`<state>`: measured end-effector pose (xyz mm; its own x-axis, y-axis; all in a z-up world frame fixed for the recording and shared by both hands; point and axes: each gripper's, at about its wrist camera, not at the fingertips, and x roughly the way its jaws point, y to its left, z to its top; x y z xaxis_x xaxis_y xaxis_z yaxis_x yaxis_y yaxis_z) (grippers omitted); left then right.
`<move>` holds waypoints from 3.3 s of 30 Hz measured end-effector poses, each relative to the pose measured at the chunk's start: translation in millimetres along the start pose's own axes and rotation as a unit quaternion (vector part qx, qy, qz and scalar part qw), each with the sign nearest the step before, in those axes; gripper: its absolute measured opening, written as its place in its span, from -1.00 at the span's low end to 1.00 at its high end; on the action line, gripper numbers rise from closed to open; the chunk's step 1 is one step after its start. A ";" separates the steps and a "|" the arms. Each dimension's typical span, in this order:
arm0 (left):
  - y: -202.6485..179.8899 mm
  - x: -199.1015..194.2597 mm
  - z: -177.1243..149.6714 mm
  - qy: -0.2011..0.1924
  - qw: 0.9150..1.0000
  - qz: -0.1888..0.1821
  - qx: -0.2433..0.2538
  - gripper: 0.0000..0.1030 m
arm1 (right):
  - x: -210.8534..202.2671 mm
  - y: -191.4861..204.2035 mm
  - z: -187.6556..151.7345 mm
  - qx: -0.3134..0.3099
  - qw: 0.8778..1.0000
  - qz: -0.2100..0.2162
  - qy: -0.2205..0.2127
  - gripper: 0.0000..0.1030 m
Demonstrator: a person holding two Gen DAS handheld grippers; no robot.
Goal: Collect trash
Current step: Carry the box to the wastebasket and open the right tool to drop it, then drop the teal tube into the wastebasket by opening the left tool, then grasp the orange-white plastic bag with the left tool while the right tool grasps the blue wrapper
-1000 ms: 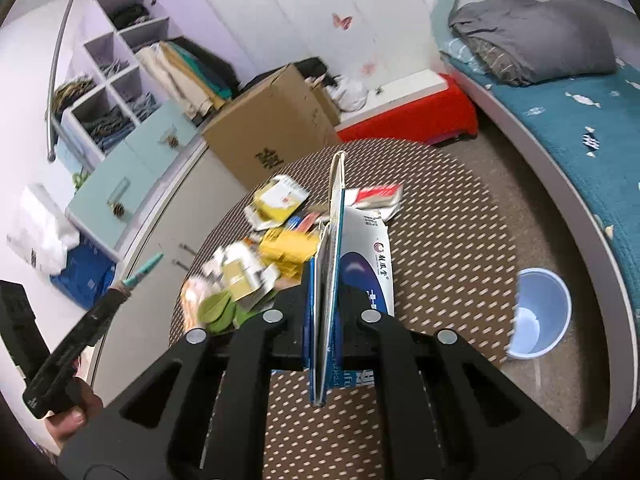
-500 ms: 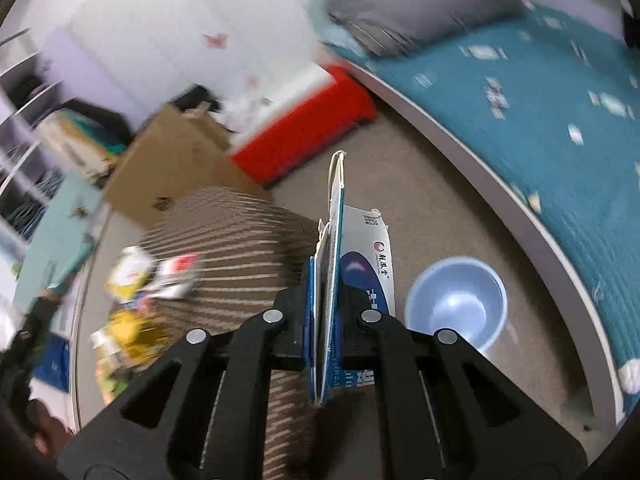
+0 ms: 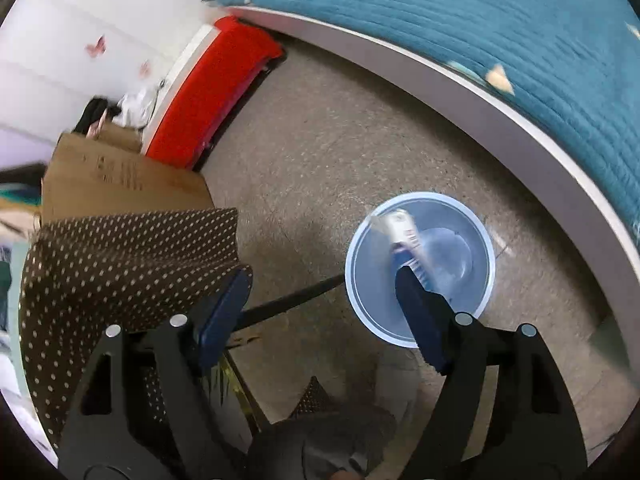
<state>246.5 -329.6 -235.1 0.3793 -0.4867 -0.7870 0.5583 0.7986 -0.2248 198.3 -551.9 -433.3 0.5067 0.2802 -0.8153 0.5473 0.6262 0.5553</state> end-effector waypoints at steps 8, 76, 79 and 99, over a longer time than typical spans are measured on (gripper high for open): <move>-44.0 68.7 9.0 0.077 0.996 -0.011 0.036 -0.73 | -73.8 -12.9 -4.3 0.026 0.996 0.013 -0.087 0.74; 181.3 -264.7 -203.6 -0.117 0.963 0.231 -0.072 0.85 | -117.7 303.1 -301.4 -0.590 0.801 0.093 0.019 0.88; 201.8 -260.4 -224.4 -0.097 0.961 0.248 -0.073 0.85 | -101.3 309.8 -312.8 -0.620 0.781 0.073 0.030 0.88; 263.8 -251.7 -252.4 -0.045 0.971 0.193 -0.133 -0.14 | -49.4 357.1 -346.1 -0.732 0.666 0.097 0.109 0.36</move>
<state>112.1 92.9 -241.4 0.5920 -0.1526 -0.7914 0.1564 0.9850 -0.0730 138.1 -90.3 -251.5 0.2777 0.4580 -0.8445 -0.8305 0.5563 0.0286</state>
